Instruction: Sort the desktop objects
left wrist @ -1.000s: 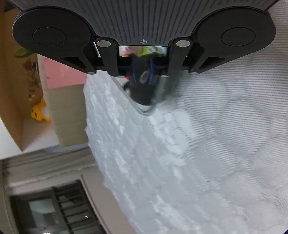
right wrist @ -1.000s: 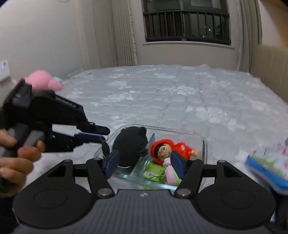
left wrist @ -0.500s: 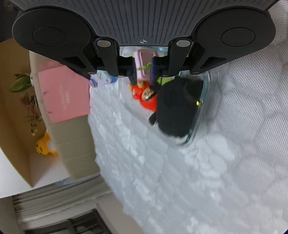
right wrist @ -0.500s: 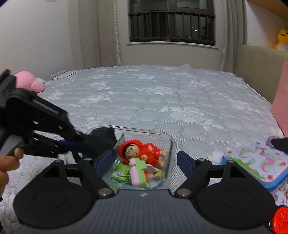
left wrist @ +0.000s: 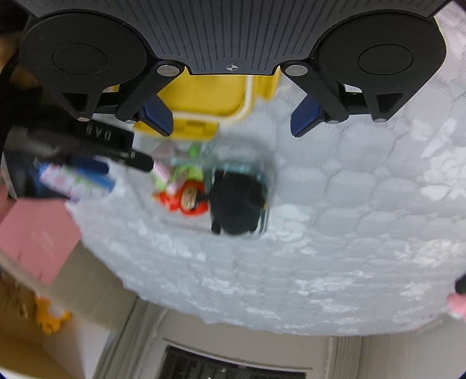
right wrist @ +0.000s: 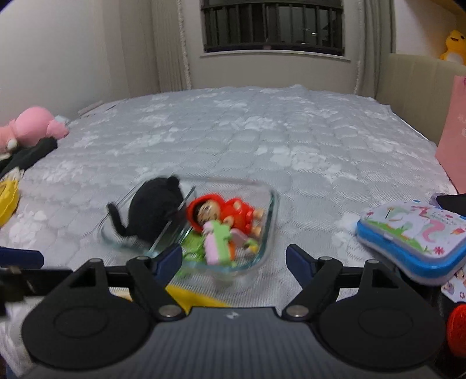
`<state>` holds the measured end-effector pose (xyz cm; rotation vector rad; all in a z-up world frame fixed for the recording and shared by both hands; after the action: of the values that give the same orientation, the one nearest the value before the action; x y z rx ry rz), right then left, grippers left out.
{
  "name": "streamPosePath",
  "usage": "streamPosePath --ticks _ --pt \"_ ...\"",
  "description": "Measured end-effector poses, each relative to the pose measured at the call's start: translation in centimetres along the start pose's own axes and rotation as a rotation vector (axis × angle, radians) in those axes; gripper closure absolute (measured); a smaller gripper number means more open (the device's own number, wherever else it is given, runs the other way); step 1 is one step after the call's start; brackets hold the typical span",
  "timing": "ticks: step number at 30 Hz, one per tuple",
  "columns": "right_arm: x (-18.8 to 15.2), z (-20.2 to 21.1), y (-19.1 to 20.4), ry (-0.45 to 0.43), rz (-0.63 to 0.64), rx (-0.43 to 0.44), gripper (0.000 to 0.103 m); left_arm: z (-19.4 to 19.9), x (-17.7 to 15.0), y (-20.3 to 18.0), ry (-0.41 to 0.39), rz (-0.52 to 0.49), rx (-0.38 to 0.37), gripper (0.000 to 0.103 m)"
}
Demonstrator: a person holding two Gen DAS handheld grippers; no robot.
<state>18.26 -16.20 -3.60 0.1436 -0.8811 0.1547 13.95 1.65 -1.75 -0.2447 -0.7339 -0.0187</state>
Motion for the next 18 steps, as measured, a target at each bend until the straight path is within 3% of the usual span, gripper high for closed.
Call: streamPosePath --ticks 8,12,15,17,18 --pt "-1.5 1.2 3.5 0.020 0.190 -0.068 0.026 -1.2 -2.6 0.6 0.093 0.022 -0.049 0.010" --pt "-1.2 1.6 3.9 0.032 0.208 -0.015 0.022 -2.6 -3.9 1.9 0.153 0.114 -0.176 0.010" --pt "-0.9 2.0 4.0 0.022 0.219 -0.005 0.025 -3.4 -4.0 2.7 0.147 0.180 -0.237 0.012" --pt "-0.7 2.2 4.0 0.017 0.214 0.004 0.024 -3.4 -3.9 3.1 0.135 0.200 -0.247 0.019" --pt "-0.6 2.2 4.0 0.013 0.211 0.008 0.022 -3.2 -3.8 3.3 0.128 0.203 -0.234 0.032"
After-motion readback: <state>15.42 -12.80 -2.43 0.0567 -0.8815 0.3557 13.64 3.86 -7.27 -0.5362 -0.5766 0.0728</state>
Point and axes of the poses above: each gripper's, at about its wrist camera, not at the fingertips, and z roughly against the way its jaws point, y to its left, x to its top, the point moved 6 cm from there along -z, roughly the way its jaws point, and after that the axes turned 1 degree about -x, right-handed, at the moved point
